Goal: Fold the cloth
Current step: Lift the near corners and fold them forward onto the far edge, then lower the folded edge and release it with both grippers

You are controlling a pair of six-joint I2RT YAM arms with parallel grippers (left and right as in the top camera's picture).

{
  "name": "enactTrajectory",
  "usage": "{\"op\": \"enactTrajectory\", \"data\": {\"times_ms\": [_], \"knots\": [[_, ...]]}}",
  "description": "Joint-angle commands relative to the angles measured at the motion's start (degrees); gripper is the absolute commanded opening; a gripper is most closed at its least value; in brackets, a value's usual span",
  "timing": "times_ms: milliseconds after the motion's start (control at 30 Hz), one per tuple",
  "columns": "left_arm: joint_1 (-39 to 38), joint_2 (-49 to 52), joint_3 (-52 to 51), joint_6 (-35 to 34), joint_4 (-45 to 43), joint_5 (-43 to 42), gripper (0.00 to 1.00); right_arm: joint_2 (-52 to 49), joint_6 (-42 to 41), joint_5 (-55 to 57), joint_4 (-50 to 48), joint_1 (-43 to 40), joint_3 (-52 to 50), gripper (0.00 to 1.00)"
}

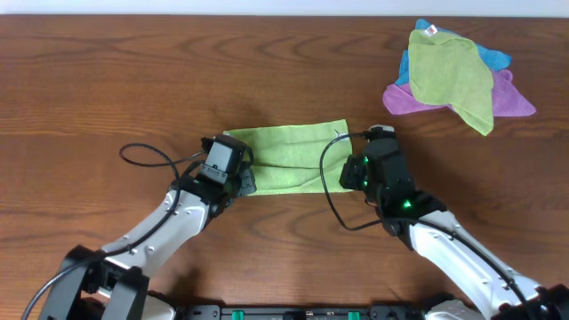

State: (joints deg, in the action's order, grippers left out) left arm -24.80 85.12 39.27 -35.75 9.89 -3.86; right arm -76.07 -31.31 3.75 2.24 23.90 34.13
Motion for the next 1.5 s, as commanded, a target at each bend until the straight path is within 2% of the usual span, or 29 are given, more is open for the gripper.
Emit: {"op": "enactTrajectory", "data": {"times_ms": [0, 267, 867, 1200, 1467], "knots": [[0.72, 1.07, 1.09, 1.07, -0.79, 0.66, 0.12, -1.18, 1.46, 0.98, -1.4, 0.28, 1.14, 0.01], [3.13, 1.16, 1.09, 1.09, -4.15, 1.33, 0.2, -4.46, 2.73, 1.6, -5.95, -0.04, 1.16, 0.01], [4.17, 6.75, 1.09, 1.03, -14.1, 4.04, 0.21, -13.57, 5.77, 4.02, -21.05, -1.44, 1.31, 0.01], [7.06, 6.91, 1.46, 1.09, -17.09, 4.94, 0.22, -14.91, 8.26, 5.49, -24.63, -2.34, 2.27, 0.01], [7.17, 9.05, 1.46, 1.33, -22.62, 4.94, 0.29, -18.75, 9.6, 5.99, -30.67, -2.34, 2.27, 0.01]]}}
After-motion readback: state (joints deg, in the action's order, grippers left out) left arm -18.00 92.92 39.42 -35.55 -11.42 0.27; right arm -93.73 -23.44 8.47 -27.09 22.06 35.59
